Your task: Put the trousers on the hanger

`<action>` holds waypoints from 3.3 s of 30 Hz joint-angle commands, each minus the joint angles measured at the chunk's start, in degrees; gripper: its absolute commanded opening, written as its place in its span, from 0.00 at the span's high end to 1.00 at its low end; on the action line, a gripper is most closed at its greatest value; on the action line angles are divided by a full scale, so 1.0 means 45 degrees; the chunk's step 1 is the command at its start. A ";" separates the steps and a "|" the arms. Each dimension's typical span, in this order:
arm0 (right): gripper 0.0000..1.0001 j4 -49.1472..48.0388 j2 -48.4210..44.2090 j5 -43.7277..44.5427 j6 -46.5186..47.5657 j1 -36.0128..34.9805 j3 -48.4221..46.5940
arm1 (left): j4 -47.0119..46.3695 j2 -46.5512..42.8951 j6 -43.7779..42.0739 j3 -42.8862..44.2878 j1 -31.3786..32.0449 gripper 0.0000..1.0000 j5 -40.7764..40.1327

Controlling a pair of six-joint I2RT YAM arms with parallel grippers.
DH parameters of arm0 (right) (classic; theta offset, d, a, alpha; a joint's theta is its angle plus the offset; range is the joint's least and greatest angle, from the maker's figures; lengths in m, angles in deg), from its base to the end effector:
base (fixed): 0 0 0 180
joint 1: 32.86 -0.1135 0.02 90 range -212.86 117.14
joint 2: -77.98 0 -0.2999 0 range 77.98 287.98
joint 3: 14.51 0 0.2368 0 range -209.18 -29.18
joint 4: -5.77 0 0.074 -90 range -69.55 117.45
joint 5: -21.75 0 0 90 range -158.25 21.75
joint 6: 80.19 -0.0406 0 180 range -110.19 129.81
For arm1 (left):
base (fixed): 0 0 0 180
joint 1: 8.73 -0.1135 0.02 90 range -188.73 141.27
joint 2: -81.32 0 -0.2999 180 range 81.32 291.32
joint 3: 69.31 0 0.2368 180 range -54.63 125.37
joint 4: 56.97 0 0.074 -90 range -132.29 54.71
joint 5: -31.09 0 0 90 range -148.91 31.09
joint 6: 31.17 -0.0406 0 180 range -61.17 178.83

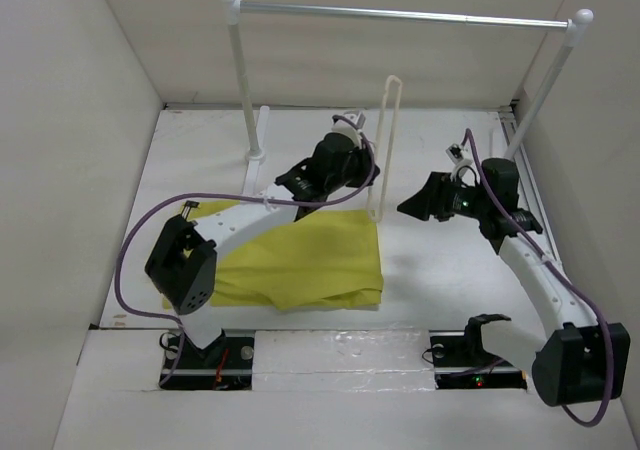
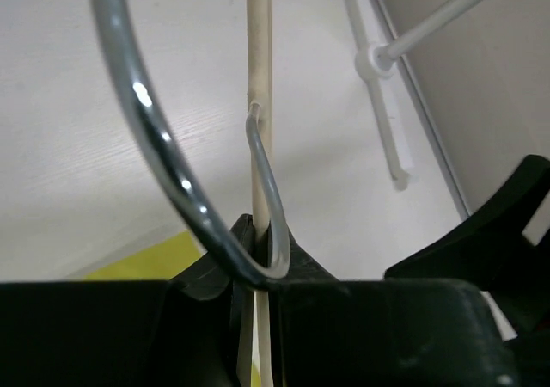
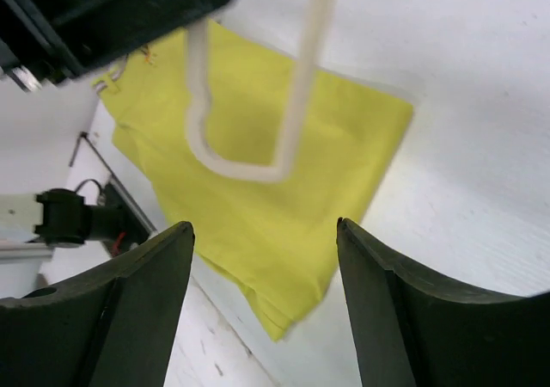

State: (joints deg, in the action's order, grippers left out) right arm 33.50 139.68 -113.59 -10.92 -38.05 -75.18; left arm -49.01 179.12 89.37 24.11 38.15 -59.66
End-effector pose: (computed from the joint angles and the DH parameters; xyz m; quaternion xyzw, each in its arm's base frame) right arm 0.2010 0.0473 0.3240 -0.0872 0.8133 0.4286 0.3836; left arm 0.2798 -0.2980 0.3680 0.1066 0.7717 -0.3881 0.4924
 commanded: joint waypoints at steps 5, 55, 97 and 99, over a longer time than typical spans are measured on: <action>0.66 0.1395 -0.0545 0.1541 0.2068 0.0061 0.1314 | -0.0870 -0.3725 0.0341 -0.2810 -0.0768 1.00 0.0534; 0.77 -0.0285 0.0510 0.3612 0.1677 -0.2069 0.0907 | -0.2762 -0.4665 0.8581 -0.9430 0.3430 1.00 -0.0300; 0.56 -0.4991 0.5314 0.4273 0.0723 -0.5017 0.2975 | -0.1102 -0.0503 1.1319 -0.7827 0.6791 1.00 -0.6182; 0.61 -0.5108 0.5275 0.4237 0.0604 -0.5018 0.3072 | -0.1181 -0.0541 1.1298 -0.7946 0.6791 1.00 -0.6141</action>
State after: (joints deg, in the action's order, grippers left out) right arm 15.01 162.91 -95.54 -5.37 -58.72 -62.63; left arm -56.44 178.20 142.38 -9.59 68.53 -86.85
